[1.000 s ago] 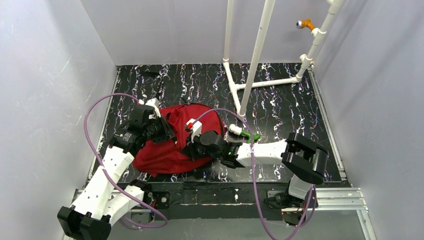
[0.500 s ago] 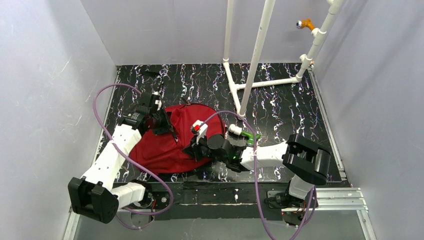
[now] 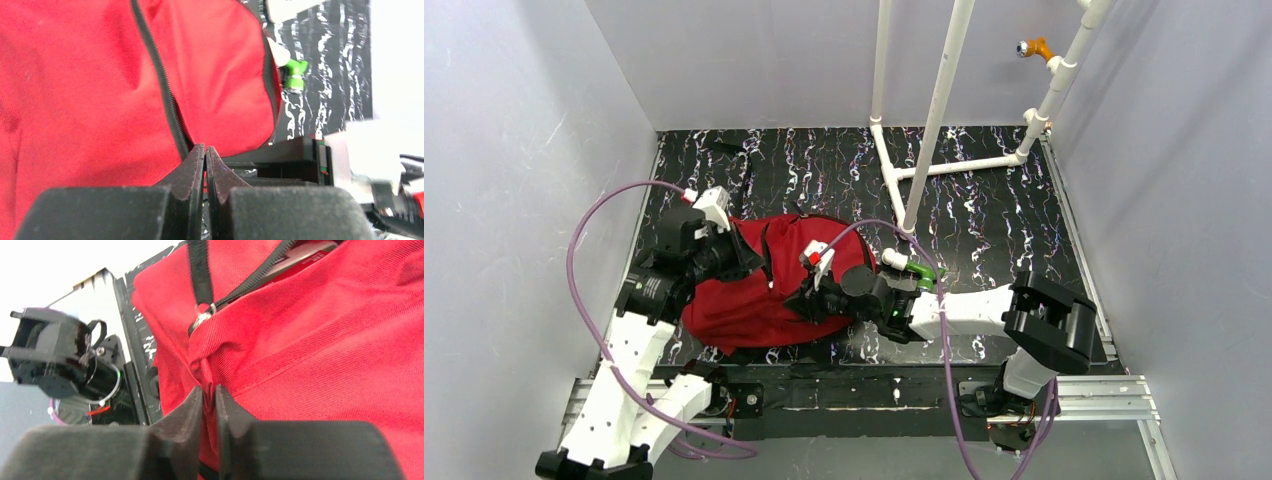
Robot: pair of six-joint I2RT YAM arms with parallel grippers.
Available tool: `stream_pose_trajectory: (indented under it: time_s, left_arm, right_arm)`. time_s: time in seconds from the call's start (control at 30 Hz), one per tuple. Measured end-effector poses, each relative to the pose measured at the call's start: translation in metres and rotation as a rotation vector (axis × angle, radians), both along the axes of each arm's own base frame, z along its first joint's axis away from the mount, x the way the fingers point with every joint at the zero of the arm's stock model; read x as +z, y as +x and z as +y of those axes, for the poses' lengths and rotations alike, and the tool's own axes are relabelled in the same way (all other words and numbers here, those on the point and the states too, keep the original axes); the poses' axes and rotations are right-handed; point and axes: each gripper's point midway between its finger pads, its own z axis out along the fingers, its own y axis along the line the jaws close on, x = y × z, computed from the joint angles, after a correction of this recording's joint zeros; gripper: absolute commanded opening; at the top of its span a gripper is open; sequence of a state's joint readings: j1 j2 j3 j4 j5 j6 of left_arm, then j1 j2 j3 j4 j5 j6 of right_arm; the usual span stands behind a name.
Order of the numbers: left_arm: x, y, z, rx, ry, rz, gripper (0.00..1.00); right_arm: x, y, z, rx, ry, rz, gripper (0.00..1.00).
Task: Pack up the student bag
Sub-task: Zip the student bag at the center of the board.
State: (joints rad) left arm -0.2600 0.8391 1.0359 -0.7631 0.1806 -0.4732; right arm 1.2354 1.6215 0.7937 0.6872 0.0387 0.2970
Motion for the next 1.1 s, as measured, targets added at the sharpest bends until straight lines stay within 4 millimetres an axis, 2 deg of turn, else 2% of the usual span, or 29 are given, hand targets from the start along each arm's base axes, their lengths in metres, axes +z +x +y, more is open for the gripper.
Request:
stream_pose_trajectory:
  time_s: [0.2,0.27,0.43,0.57,0.7,0.83,1.1]
  left_arm:
    - [0.026,-0.008,-0.025,-0.184,-0.108,-0.162,0.00]
    - [0.028,-0.009,-0.031,-0.229,-0.133,-0.188,0.00]
    - [0.026,-0.008,-0.040,-0.292,-0.163,-0.234,0.00]
    - [0.031,-0.006,-0.043,-0.312,-0.174,-0.270,0.00]
    - [0.032,-0.006,-0.045,-0.321,-0.181,-0.287,0.00]
    - [0.032,-0.008,-0.045,-0.317,-0.187,-0.286,0.00]
    - [0.028,-0.009,-0.045,-0.312,-0.191,-0.276,0.00]
  right_arm:
    - [0.007,-0.021,-0.007,0.081,-0.072,0.026,0.67]
    - [0.011,-0.023,-0.010,0.098,-0.078,0.036,0.70]
    - [0.019,-0.015,-0.018,0.153,-0.053,0.082,0.71]
    - [0.030,0.007,-0.021,0.165,0.003,0.121,0.70]
    - [0.051,0.028,-0.010,0.194,0.059,0.106,0.67]
    - [0.073,0.028,0.001,0.237,0.103,0.081,0.71]
    - [0.079,0.030,0.004,0.244,0.127,0.050,0.66]
